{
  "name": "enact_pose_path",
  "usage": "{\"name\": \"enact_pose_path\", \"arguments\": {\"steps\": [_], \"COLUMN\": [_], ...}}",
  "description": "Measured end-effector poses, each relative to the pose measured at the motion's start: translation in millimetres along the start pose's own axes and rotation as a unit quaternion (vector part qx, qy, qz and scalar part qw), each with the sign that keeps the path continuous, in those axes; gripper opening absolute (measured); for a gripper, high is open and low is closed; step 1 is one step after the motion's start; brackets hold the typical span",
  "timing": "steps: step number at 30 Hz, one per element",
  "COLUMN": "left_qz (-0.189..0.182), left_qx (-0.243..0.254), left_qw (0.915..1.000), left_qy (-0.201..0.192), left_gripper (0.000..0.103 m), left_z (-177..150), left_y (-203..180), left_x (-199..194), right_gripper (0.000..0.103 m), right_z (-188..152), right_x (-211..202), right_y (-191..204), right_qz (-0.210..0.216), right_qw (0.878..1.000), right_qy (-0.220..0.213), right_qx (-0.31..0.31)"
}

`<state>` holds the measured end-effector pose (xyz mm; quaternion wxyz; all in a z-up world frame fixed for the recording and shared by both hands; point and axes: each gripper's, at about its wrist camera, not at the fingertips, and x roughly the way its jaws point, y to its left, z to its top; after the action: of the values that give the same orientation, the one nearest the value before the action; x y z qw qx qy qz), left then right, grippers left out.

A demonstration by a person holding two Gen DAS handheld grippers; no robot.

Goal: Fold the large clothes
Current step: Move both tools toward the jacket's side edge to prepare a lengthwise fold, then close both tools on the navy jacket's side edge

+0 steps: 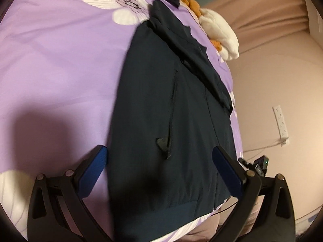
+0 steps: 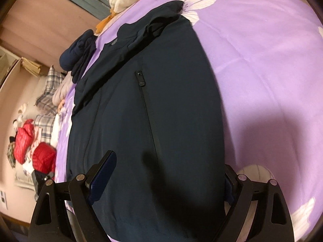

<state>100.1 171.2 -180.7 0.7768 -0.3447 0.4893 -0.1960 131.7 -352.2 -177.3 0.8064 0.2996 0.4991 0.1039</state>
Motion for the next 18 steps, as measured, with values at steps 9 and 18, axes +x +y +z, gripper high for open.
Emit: {"name": "enact_pose_path", "arguments": {"steps": [9,18], "left_qz": [-0.019,-0.026], "left_qx": [0.024,0.039], "left_qw": [0.9992,0.9982], "left_qy": [0.025,0.037], "left_gripper": [0.102,0.102], "left_z": [-1,-19], "left_y": [-19,-23], "left_x": [24,15], "right_gripper": [0.09,0.09], "right_z": [8,-13], "right_x": [5,-5], "right_y": [-13,-10], "right_qz": [0.063,0.098], "right_qw": [0.997,0.995], "right_qy": [-0.005,0.024], "right_qx": [0.039,0.028]}}
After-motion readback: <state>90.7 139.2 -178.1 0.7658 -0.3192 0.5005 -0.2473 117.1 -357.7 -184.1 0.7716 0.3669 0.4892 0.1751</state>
